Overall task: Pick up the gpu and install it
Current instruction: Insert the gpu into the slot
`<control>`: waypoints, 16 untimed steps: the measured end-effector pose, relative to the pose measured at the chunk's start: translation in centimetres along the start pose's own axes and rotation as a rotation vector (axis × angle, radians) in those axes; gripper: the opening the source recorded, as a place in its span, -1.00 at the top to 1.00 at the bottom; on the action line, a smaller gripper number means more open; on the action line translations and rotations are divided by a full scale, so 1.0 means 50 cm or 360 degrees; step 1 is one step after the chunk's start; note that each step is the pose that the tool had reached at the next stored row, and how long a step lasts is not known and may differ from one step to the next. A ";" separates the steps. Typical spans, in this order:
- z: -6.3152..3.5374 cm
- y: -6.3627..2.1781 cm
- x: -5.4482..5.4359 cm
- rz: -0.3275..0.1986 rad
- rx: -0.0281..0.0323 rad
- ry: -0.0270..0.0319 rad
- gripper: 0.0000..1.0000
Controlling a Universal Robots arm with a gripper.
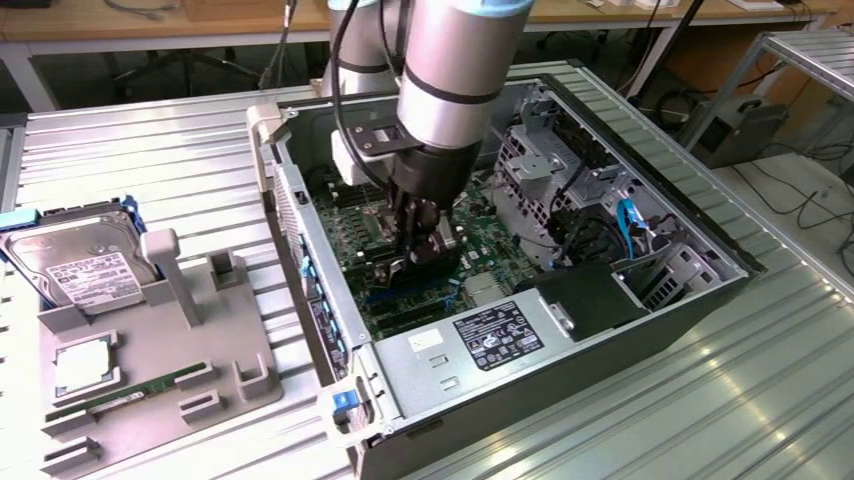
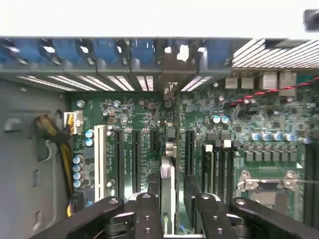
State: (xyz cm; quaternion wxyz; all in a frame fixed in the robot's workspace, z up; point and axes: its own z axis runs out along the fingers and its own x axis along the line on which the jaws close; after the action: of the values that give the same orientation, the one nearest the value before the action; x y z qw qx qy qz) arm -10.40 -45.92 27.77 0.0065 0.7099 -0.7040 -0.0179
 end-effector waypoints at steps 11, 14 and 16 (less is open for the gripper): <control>-0.008 0.015 -0.011 0.0000 0.00139 0.00103 0.79; -0.004 0.016 -0.011 -0.0001 0.00141 0.00109 0.79; -0.004 0.016 -0.010 -0.0001 0.00143 0.00107 0.79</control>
State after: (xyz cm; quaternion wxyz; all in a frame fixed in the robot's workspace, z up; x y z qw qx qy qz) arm -11.18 -45.42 27.99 0.0057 0.7103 -0.7038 -0.0123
